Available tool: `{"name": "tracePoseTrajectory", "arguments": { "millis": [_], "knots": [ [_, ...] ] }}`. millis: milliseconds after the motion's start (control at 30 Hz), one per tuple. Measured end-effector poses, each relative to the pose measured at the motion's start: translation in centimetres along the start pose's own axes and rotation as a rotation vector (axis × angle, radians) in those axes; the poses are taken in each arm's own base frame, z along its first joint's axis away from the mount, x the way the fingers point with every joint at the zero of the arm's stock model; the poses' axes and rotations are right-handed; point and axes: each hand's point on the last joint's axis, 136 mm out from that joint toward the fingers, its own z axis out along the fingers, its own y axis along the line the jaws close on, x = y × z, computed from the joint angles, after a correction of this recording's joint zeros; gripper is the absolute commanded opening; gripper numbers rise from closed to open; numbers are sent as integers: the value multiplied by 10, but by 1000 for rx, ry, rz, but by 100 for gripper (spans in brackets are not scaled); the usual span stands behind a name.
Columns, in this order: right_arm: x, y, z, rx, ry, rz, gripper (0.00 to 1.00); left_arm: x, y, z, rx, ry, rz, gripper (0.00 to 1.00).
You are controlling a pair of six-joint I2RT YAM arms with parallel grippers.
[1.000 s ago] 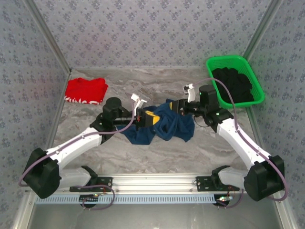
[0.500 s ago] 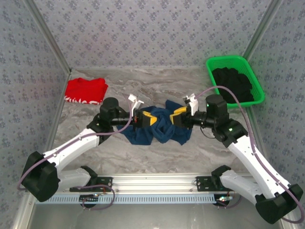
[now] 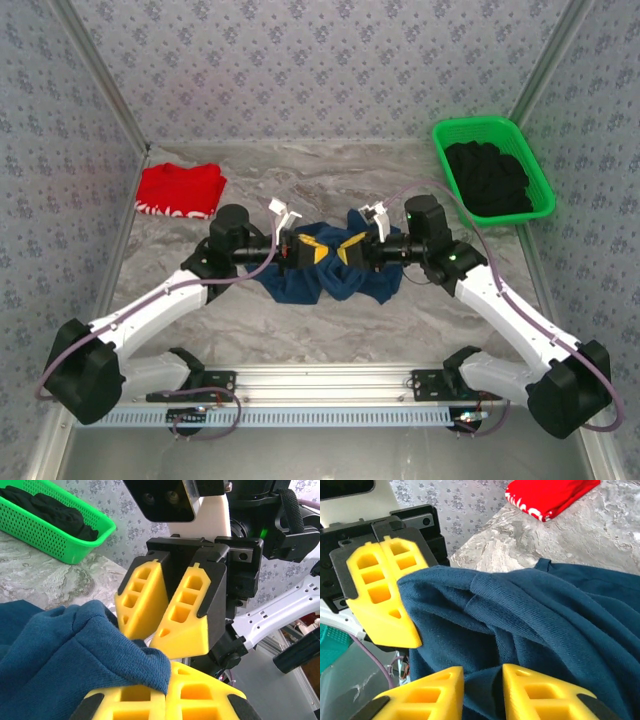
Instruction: Fold the inside-out t-shirt
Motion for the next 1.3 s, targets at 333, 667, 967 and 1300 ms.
{"name": "tracePoseTrajectory", "arguments": {
  "millis": [333,667,967,1300],
  "knots": [
    [-3,12,-7,-35,-24,-1,0,1,15,-1,-82,-7,-15,0],
    [-38,54,-28,-167,-169,-89,0,6,53,-6,-234,-9,-80,0],
    [-24,82,-7,-279,-122,-117,0,4,78,-8,-330,-19,-138,0],
    [3,111,17,-322,56,-230,19,6,100,-11,-388,-23,-176,0]
  ]
}}
